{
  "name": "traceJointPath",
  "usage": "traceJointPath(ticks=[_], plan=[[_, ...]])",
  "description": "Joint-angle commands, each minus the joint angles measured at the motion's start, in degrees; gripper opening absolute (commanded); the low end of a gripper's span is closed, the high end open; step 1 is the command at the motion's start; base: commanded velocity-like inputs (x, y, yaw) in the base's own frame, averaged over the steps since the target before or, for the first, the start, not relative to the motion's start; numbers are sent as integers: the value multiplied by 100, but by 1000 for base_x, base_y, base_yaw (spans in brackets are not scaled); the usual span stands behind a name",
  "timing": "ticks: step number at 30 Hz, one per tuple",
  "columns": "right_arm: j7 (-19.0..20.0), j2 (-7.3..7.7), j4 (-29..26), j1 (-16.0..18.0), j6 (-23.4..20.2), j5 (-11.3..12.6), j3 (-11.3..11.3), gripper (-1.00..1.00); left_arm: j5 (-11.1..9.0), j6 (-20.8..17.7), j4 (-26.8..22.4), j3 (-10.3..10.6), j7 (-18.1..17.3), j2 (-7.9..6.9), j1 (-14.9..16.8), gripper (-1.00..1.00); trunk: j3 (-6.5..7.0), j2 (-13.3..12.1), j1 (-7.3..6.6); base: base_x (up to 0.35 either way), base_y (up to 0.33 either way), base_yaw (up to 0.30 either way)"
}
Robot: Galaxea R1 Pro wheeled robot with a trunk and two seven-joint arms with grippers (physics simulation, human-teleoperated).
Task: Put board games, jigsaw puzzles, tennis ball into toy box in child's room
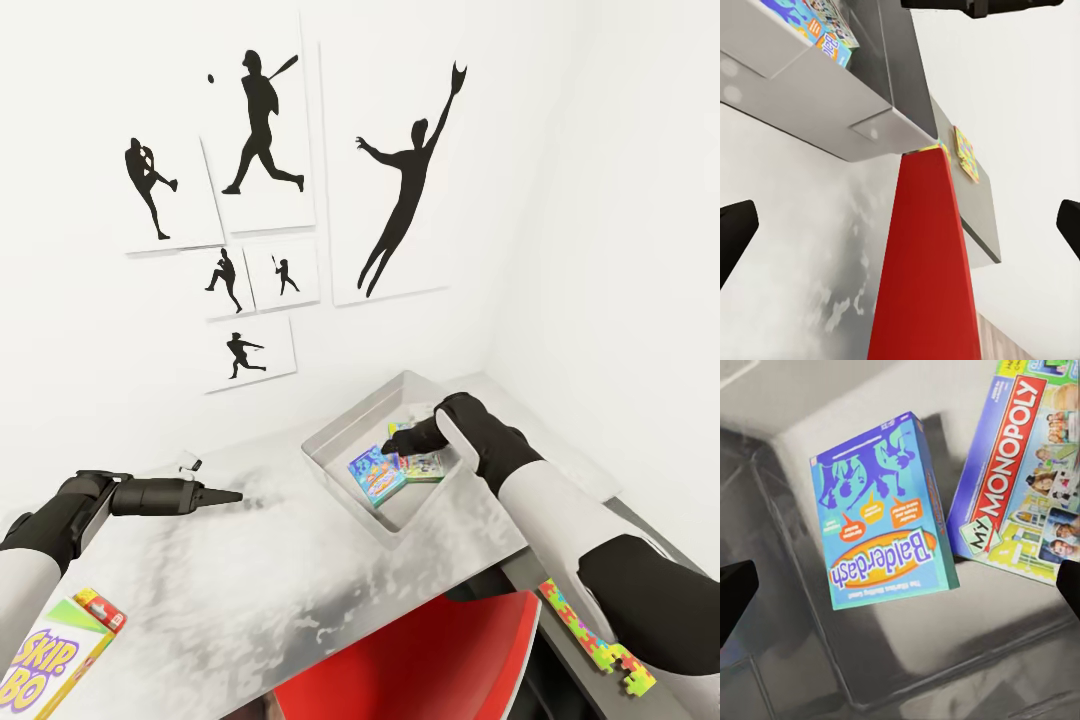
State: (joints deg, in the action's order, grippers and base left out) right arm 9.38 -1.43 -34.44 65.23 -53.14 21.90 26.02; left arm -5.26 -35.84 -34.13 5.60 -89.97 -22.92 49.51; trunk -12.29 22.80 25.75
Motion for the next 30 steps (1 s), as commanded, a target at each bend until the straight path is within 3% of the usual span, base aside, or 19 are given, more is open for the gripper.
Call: traceJointPath(ticks=[1,13,21,30], plan=[[45,0,2,7,48,-50,1,100,-54,-60,2,46,-3,-10,6,100,-12,12,4,0,0,0],[34,-6,6,7,216,-12,-13,100,-60,-52,3,36,-3,-68,6,100,-14,12,4,0,0,0],[30,-6,6,7,234,-3,-93,100,-148,-51,-3,2,-3,-325,6,100,-64,12,4,0,0,0],[28,-1,6,5,260,-2,-205,100,-443,-54,-21,-4,-3,-417,6,100,-145,12,4,0,0,0]])
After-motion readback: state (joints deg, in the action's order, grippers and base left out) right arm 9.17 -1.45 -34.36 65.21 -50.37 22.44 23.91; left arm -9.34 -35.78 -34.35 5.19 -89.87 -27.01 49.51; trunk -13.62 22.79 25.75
